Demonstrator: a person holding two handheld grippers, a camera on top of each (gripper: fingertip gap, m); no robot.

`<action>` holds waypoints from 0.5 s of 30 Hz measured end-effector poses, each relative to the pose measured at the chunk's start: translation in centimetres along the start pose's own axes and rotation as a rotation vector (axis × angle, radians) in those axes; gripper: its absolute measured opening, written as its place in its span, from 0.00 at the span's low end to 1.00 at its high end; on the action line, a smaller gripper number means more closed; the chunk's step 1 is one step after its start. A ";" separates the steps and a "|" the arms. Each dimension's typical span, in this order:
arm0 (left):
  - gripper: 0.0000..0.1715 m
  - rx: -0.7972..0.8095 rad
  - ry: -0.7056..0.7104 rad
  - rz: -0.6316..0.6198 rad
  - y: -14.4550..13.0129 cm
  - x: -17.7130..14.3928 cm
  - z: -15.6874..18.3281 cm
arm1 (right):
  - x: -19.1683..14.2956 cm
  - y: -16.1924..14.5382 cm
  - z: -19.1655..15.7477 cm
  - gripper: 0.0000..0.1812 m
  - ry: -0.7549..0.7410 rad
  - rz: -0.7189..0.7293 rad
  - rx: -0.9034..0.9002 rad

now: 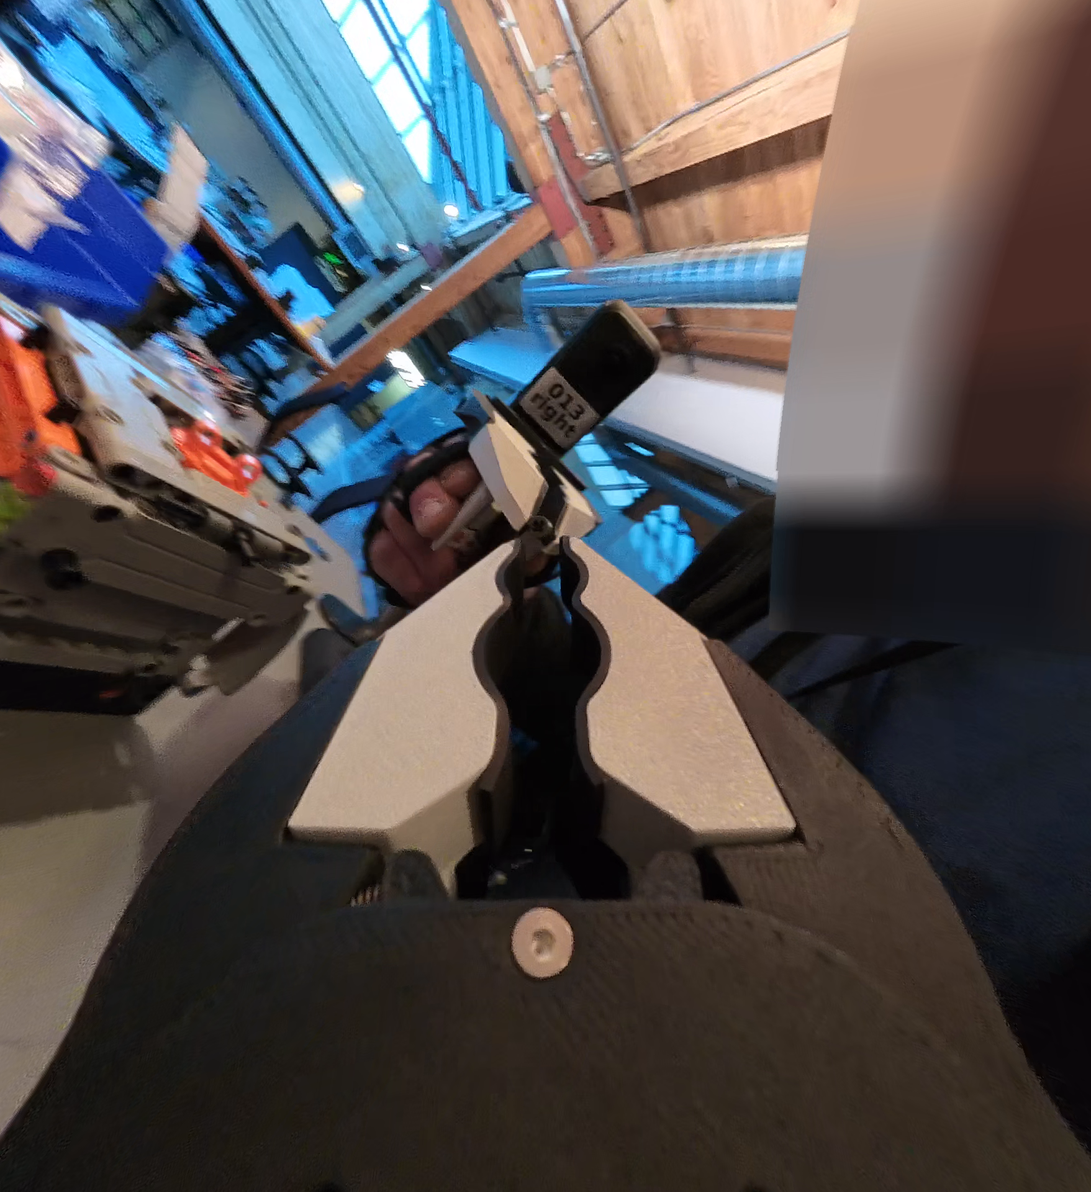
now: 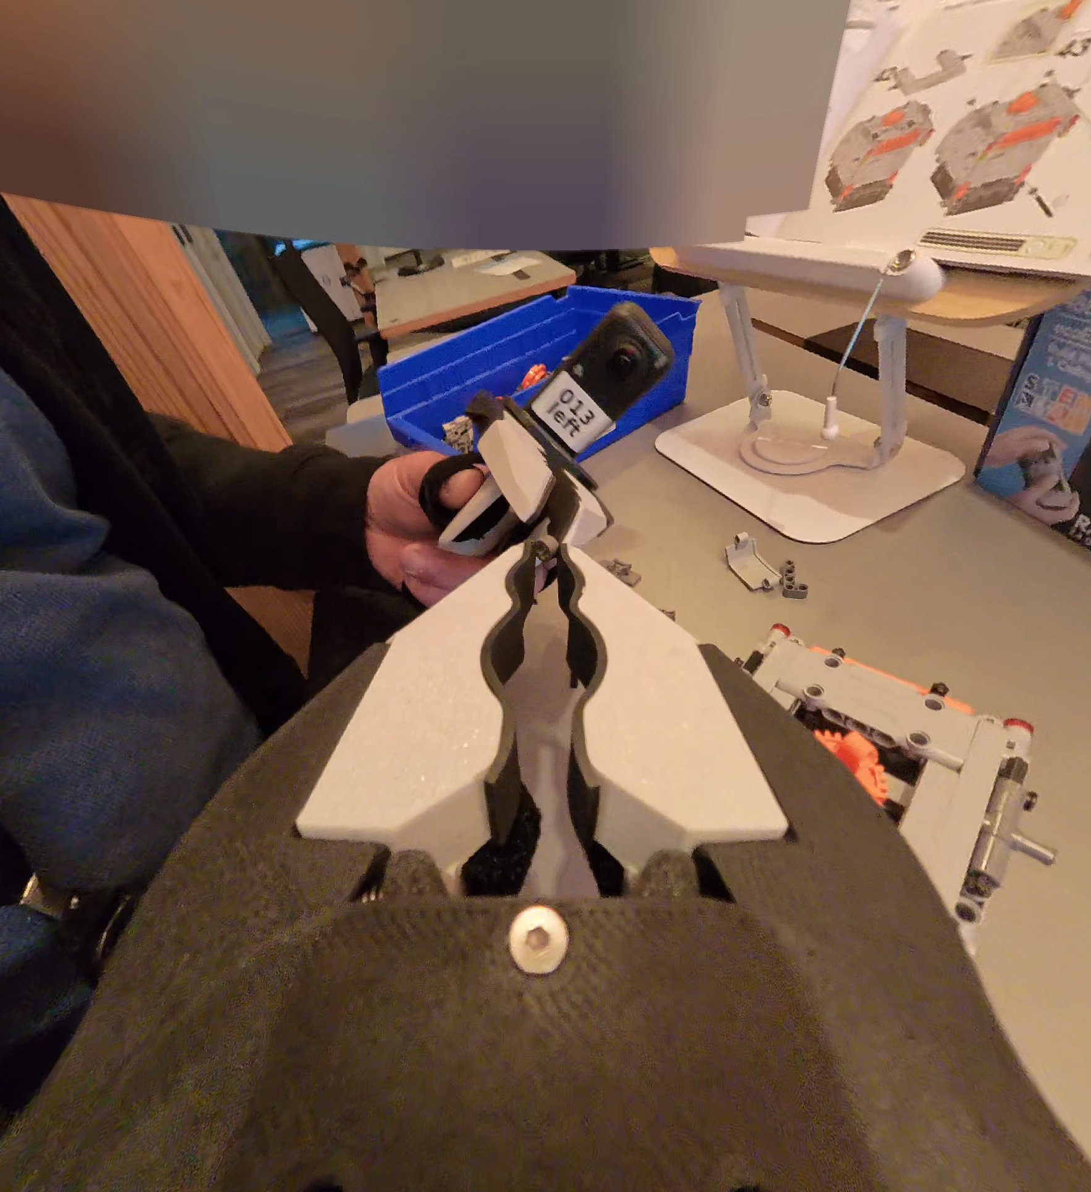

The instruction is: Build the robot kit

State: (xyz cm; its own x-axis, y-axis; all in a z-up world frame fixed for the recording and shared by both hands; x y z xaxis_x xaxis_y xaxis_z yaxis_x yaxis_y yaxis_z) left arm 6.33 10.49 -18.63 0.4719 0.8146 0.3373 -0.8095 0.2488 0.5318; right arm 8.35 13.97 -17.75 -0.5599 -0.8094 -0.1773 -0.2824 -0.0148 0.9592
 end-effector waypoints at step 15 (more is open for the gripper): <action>0.00 0.273 0.363 -0.149 -0.1 0.4 -1.2 | 0.9 -1.3 0.8 0.02 -0.183 -0.268 -0.210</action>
State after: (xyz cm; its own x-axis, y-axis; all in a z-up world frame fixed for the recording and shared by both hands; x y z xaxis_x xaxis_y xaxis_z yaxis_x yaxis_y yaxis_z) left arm 6.20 11.42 -19.46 0.3844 0.9228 -0.0255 -0.5976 0.2698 0.7550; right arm 7.63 13.75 -19.35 -0.6233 -0.6422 -0.4462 -0.2828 -0.3468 0.8943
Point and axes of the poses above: each gripper's, where its closed fingertips meet, x out along the fingers, y out of its top, z = x × y across the jaws, the point moved 2 cm from there along -x, back along the fingers, and after that the axes turned 1 degree about x, right-handed, at the moved point
